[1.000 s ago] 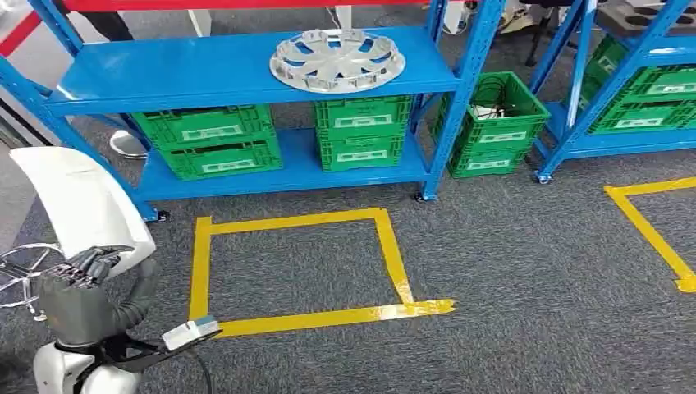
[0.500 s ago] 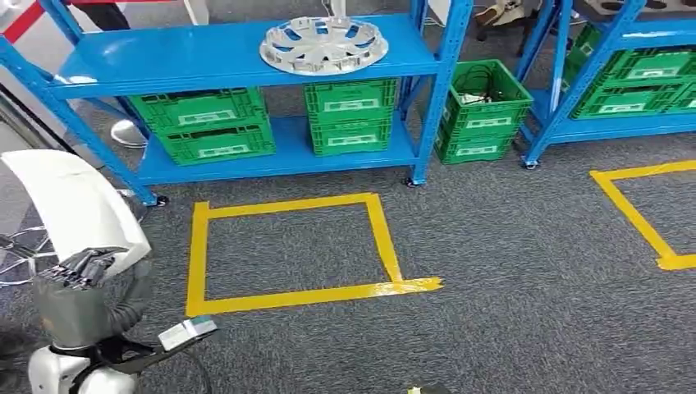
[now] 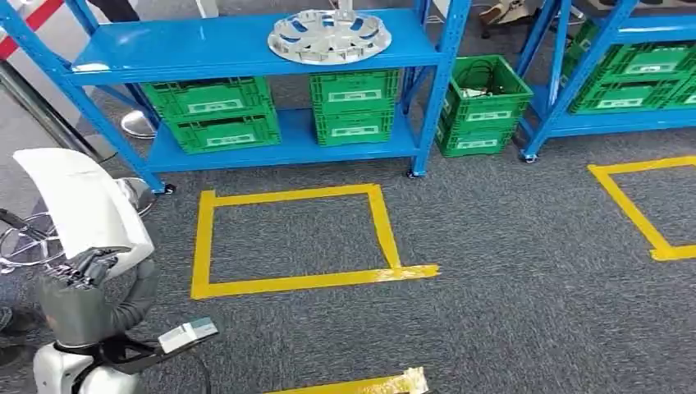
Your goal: Take the parts from the cabinet and place them on the table.
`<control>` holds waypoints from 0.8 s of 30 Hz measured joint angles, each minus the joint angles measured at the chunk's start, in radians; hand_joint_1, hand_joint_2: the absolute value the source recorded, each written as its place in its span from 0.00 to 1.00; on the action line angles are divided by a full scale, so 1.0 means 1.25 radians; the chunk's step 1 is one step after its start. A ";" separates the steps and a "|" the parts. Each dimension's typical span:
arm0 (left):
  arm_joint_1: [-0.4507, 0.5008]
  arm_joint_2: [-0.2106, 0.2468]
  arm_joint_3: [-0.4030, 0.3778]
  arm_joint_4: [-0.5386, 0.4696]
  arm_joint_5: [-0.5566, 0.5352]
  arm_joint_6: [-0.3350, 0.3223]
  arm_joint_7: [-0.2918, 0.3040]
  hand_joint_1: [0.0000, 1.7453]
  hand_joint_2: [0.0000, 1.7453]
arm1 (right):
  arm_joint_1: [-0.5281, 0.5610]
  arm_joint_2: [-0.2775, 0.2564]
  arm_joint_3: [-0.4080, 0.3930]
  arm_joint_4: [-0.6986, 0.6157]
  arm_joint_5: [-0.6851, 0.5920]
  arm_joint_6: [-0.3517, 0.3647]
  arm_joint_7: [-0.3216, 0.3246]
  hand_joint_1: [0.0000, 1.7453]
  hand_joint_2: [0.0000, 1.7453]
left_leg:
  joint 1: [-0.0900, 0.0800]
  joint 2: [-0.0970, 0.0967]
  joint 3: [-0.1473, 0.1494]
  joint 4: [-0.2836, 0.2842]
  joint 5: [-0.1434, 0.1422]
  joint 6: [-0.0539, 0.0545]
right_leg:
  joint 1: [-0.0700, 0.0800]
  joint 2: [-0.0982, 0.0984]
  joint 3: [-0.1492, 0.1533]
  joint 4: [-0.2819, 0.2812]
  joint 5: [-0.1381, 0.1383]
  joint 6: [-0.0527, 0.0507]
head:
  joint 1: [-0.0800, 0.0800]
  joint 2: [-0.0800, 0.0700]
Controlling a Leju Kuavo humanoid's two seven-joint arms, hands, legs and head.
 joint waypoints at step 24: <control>0.000 0.002 0.014 0.000 -0.002 0.000 -0.002 1.00 1.00 | -0.014 0.002 0.000 0.000 -0.012 0.013 0.016 0.00 1.00 | 0.002 0.003 0.026 -0.019 -0.013 0.026 | 0.016 -0.006 -0.154 0.255 -0.079 -0.001 | -0.001 0.000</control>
